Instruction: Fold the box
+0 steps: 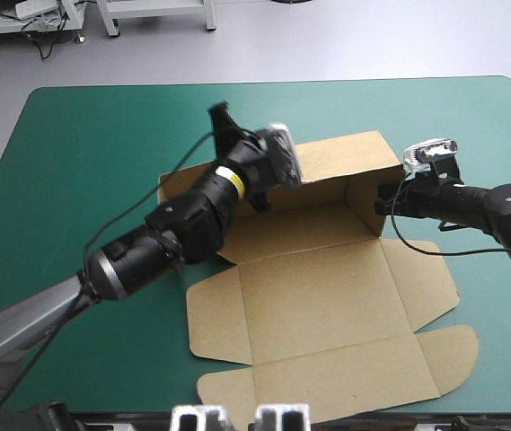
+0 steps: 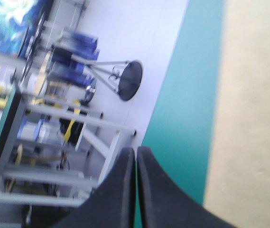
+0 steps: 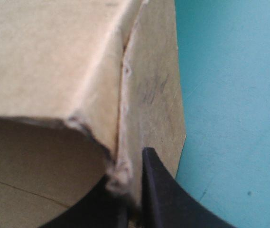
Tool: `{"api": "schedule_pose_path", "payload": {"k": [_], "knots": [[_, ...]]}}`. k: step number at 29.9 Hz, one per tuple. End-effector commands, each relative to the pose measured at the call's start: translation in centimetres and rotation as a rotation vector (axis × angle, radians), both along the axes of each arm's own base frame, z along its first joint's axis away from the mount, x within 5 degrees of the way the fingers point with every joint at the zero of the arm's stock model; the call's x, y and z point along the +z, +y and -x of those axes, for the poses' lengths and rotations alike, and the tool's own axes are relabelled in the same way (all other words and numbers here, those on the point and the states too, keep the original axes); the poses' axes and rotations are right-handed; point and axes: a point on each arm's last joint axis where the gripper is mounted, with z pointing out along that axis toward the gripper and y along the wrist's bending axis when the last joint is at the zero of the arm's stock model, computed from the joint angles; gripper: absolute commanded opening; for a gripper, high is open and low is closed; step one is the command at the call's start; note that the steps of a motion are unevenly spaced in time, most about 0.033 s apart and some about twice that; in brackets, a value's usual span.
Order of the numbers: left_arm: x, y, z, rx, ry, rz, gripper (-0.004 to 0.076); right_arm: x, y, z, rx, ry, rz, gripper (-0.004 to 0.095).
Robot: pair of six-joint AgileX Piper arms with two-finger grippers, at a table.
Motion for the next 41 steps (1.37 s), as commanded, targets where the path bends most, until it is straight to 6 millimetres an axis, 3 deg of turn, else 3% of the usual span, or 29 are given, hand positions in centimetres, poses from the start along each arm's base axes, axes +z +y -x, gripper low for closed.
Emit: {"api": "schedule_pose_path", "payload": {"k": [1,5,9,14,17,20,24,30,33,36,41], "knots": [[5.0,5.7,-2.0,0.171,-0.057,0.203,0.0000,2.7,2.2,-0.1,0.000,-0.024,-0.091,-0.0003],[6.1,11.7,-4.6,0.361,0.016,0.376,0.0000,5.3,4.1,-0.3,0.015,0.004,-0.080,-0.0003],[5.5,16.9,-5.9,0.524,0.109,0.485,0.0000,7.9,5.5,0.5,0.054,0.099,-0.020,-0.0003],[4.5,21.6,-6.4,0.660,0.237,0.597,-0.0001,10.2,6.2,1.9,0.093,0.247,-0.014,-0.0004],[4.1,23.6,-6.4,0.701,0.282,0.628,-0.0001,10.3,6.1,2.4,0.085,0.341,-0.003,-0.0004],[3.8,24.6,-6.3,0.720,0.322,0.652,-0.0001,8.8,5.8,2.2,0.074,0.460,0.060,-0.0004],[3.6,24.5,-6.1,0.699,0.367,0.668,-0.0001,5.7,5.9,0.0,0.080,0.558,0.113,-0.0005],[3.5,23.9,-6.1,0.648,0.407,0.709,-0.0001,1.5,6.4,-4.1,0.102,0.489,0.153,-0.0004],[3.5,23.9,-6.1,0.647,0.406,0.702,-0.0001,0.6,6.4,-5.3,0.091,0.434,0.170,0.0017],[3.5,23.9,-6.1,0.644,0.408,0.693,-0.0001,0.8,6.2,-6.0,0.062,0.361,0.185,0.0102],[3.5,23.9,-6.1,0.641,0.407,0.685,-0.0001,1.7,6.2,-6.3,0.055,0.318,0.181,0.0349]]}}
